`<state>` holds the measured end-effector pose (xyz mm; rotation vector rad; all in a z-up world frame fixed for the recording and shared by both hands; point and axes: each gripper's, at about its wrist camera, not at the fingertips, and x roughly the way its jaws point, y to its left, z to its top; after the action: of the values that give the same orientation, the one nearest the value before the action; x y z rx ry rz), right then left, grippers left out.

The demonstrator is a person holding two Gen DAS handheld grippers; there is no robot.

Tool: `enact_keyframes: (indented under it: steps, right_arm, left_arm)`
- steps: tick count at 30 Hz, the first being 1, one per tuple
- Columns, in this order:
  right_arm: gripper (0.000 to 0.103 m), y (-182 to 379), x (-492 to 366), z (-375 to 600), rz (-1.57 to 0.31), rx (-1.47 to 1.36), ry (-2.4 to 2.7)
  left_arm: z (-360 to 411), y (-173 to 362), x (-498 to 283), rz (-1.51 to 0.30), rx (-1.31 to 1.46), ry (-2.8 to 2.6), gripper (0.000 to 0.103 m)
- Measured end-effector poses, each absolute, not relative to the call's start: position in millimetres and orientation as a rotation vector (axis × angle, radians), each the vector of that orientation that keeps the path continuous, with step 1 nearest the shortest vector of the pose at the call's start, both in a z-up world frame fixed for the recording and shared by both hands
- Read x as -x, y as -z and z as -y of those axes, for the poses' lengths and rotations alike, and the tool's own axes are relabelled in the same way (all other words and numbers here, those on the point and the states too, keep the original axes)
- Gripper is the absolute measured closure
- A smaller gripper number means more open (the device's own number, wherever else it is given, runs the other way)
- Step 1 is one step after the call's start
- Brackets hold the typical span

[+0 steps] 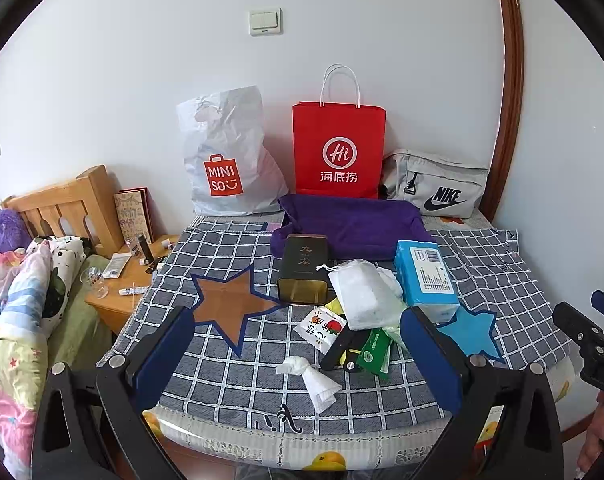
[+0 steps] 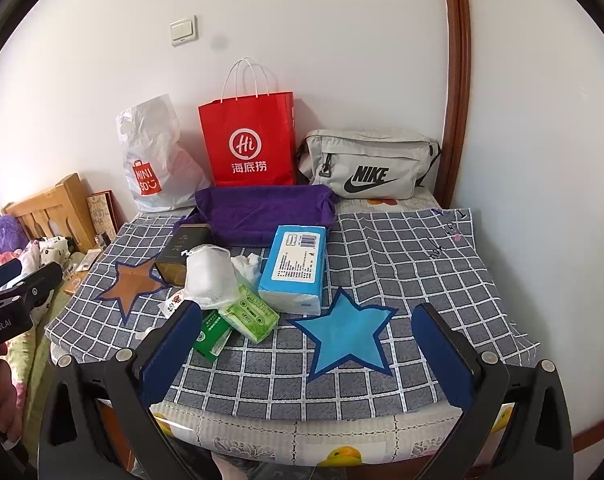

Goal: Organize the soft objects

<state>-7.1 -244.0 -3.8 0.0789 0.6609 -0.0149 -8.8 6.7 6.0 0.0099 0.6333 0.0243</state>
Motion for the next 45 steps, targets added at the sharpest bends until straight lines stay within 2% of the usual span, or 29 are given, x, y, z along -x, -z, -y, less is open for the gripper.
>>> enact_keyframes:
  steps: [45]
  right_arm:
    - [0.0,-0.1,11.9,239.9,-0.646,-0.062,0.009]
  left_arm:
    - [-6.7,-5.1,8.8,-0.635,-0.011,-0.031,0.0]
